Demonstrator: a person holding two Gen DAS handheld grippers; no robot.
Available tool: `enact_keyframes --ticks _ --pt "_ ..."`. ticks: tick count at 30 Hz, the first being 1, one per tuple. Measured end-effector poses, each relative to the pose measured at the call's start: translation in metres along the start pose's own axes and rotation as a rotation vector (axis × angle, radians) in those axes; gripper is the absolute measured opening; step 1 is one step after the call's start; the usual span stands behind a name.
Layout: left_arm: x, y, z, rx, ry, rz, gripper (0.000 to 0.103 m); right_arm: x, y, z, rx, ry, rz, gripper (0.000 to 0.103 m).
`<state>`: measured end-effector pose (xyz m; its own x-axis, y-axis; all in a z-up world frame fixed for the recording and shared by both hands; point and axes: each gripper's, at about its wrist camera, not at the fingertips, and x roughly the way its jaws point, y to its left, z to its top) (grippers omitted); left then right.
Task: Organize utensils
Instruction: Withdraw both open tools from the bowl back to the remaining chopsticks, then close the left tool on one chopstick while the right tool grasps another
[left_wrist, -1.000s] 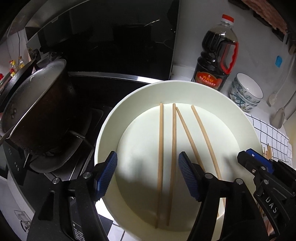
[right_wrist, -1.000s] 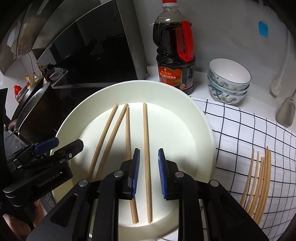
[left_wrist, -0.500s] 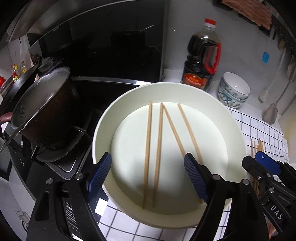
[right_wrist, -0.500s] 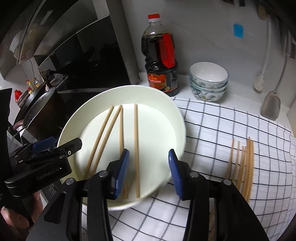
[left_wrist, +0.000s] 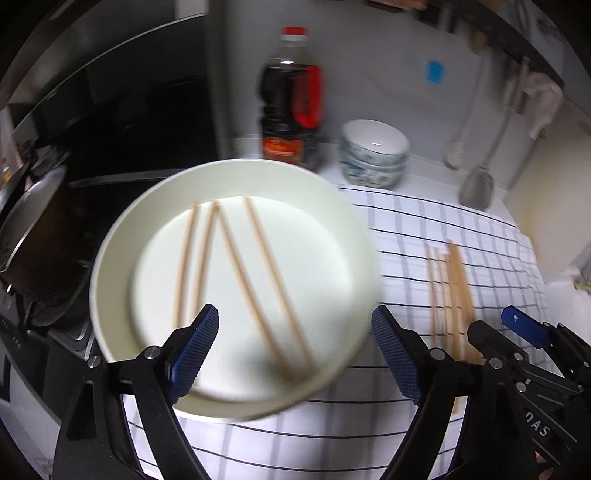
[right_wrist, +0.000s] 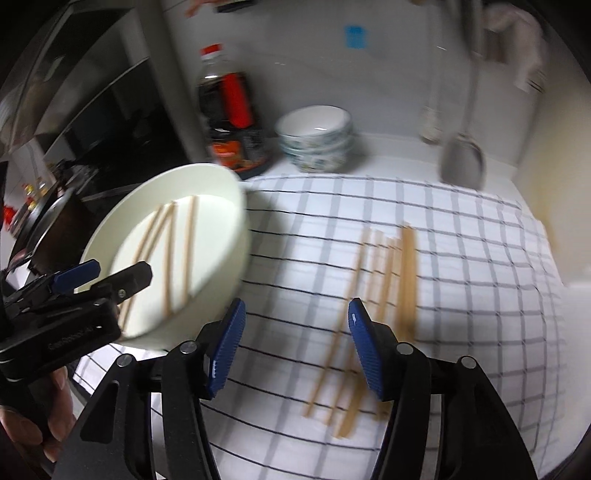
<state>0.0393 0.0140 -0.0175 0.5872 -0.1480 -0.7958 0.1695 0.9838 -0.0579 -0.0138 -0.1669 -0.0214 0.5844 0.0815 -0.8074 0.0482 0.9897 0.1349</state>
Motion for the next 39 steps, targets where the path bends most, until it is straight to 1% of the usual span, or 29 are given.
enact_keyframes --ticks 3,7,10,14,19,25,27,29,35,39 --pt "0.002 -0.022 -0.003 0.03 0.003 -0.026 0.083 -0.006 -0.022 -0.01 0.037 0.003 -0.031 0.057" --pt "0.005 -0.05 -0.007 0.067 0.009 -0.057 0.088 -0.01 -0.052 -0.022 0.077 0.006 -0.071 0.062" --pt "0.01 -0.069 -0.01 0.087 0.011 -0.077 0.09 -0.007 -0.068 -0.03 0.095 0.005 -0.092 0.064" --pt "0.023 -0.096 -0.014 0.115 0.003 -0.103 0.09 0.006 -0.097 -0.039 0.138 0.022 -0.12 0.064" --pt "0.046 -0.112 -0.024 0.129 -0.004 -0.095 0.09 0.024 -0.118 -0.045 0.149 0.026 -0.133 0.064" --pt "0.069 -0.116 -0.035 0.151 -0.01 -0.072 0.09 0.046 -0.124 -0.044 0.117 0.024 -0.128 0.063" --pt "0.071 -0.117 -0.038 0.163 -0.021 -0.063 0.09 0.052 -0.124 -0.045 0.102 0.027 -0.123 0.063" --pt "0.072 -0.12 -0.04 0.178 -0.026 -0.069 0.09 0.057 -0.123 -0.045 0.096 0.03 -0.122 0.063" --pt "0.08 -0.123 -0.046 0.166 -0.013 -0.074 0.09 0.066 -0.122 -0.047 0.076 0.03 -0.145 0.063" --pt "0.087 -0.124 -0.049 0.165 0.0 -0.065 0.09 0.071 -0.121 -0.05 0.062 0.045 -0.158 0.063"
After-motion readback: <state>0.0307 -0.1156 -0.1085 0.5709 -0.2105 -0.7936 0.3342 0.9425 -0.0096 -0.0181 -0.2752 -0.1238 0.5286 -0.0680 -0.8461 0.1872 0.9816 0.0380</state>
